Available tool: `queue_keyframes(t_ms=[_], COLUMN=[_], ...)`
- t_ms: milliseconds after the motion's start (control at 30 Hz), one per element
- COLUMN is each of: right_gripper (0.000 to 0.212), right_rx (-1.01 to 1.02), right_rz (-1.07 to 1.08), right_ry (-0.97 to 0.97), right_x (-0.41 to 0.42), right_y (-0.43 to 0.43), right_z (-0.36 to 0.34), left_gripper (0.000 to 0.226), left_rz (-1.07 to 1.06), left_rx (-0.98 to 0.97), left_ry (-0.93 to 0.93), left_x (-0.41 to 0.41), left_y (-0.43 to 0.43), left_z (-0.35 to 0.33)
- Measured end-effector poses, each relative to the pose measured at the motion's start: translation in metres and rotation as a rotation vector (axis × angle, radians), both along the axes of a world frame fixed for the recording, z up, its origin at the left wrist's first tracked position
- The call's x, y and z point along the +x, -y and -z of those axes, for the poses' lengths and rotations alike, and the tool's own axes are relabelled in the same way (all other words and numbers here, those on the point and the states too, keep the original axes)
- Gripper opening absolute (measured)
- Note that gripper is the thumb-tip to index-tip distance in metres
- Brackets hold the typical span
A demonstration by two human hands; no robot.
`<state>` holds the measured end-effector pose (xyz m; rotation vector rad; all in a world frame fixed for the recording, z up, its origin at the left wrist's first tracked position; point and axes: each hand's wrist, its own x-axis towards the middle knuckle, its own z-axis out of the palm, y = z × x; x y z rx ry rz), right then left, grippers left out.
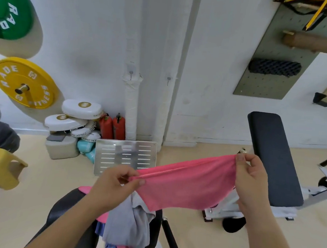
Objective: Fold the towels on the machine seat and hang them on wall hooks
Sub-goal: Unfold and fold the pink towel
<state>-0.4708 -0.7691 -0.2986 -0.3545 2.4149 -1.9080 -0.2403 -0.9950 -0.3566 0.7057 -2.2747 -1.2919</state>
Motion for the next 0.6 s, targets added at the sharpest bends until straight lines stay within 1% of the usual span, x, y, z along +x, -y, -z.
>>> queue_keyframes(t_ms=[67,133,200,233,333,367,433,500,533,600], right_gripper=[0.013,0.014,0.015,0.014,0.014,0.014,0.013,0.015,0.016,0.017], right_rx=[-0.032,-0.123,-0.168,-0.159,-0.070,-0.047,-0.039,-0.043,-0.037,-0.029], right_rz=[0.000,0.001,-0.001,-0.001,-0.033,-0.030,-0.026,-0.030,-0.036,-0.037], right_ry=[0.024,-0.014,-0.100,-0.123,-0.098,-0.109,-0.173,-0.195,-0.170,-0.116], right_x=[0.000,0.002,0.002,0.002,0.007,0.009,0.014,0.015,0.016,0.013], right_y=[-0.005,-0.010,-0.011,-0.010,-0.003,-0.001,0.004,0.008,0.008,0.011], right_z=[-0.002,-0.010,-0.019,-0.021,-0.014,-0.011,-0.014,-0.012,-0.008,0.001], left_gripper=[0.009,0.003,0.009,0.012,0.022,0.020,0.010,0.004,0.007,0.015], left_rz=[-0.023,-0.031,-0.067,-0.084,-0.152,-0.180,-0.209,-0.180,-0.149,-0.124], left_rx=[0.099,0.143,0.167,0.177,0.144,0.138,0.144,0.170,0.174,0.226], left_ry=[-0.065,-0.168,-0.266,-0.281,-0.211,-0.199,-0.246,-0.207,-0.151,-0.116], left_x=[-0.001,-0.003,-0.005,-0.005,-0.004,-0.003,0.000,0.001,0.003,0.007], left_y=[0.004,0.004,0.007,0.010,0.016,0.016,0.018,0.026,0.029,0.032], left_z=[-0.031,-0.064,-0.086,-0.091,-0.086,-0.084,-0.084,-0.082,-0.079,-0.071])
